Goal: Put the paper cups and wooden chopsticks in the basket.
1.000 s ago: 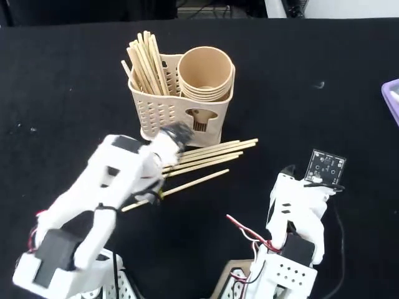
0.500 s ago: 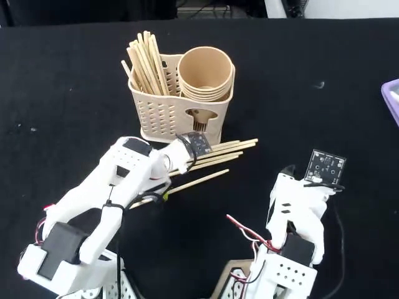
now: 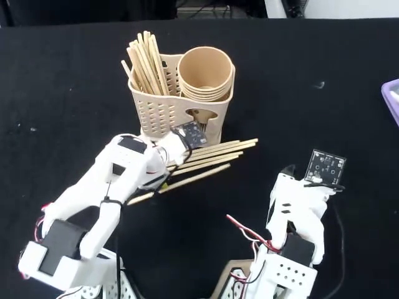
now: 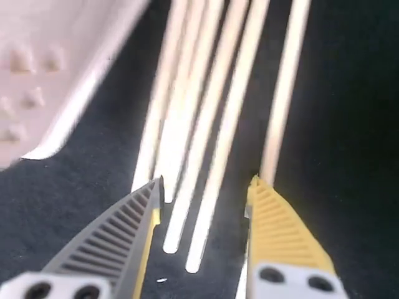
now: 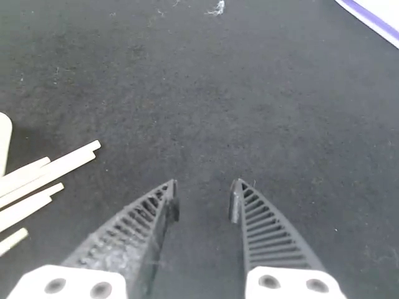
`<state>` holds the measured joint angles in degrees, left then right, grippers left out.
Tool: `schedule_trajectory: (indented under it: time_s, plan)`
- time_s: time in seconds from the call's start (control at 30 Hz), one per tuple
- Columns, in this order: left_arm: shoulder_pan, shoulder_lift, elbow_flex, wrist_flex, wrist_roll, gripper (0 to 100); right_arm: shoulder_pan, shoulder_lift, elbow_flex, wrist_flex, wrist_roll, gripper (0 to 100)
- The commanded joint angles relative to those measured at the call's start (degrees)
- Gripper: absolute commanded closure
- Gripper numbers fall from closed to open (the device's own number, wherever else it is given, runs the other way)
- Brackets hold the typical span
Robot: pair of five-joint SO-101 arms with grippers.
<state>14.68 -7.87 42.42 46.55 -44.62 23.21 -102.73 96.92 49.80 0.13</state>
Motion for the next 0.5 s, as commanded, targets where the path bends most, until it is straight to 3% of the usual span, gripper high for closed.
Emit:
schedule_trajectory:
  time_s: [0.0,0.47]
  plan:
    - [0.6,1.2,-0.7,-0.8,-0.7,78,-0.6,-0.8,-0.2,-0.2,-0.2,85.4]
    - [0.9,2.1,-0.5,-0.8,-0.6,78,-0.6,-0.8,-0.2,-0.2,-0.2,85.4]
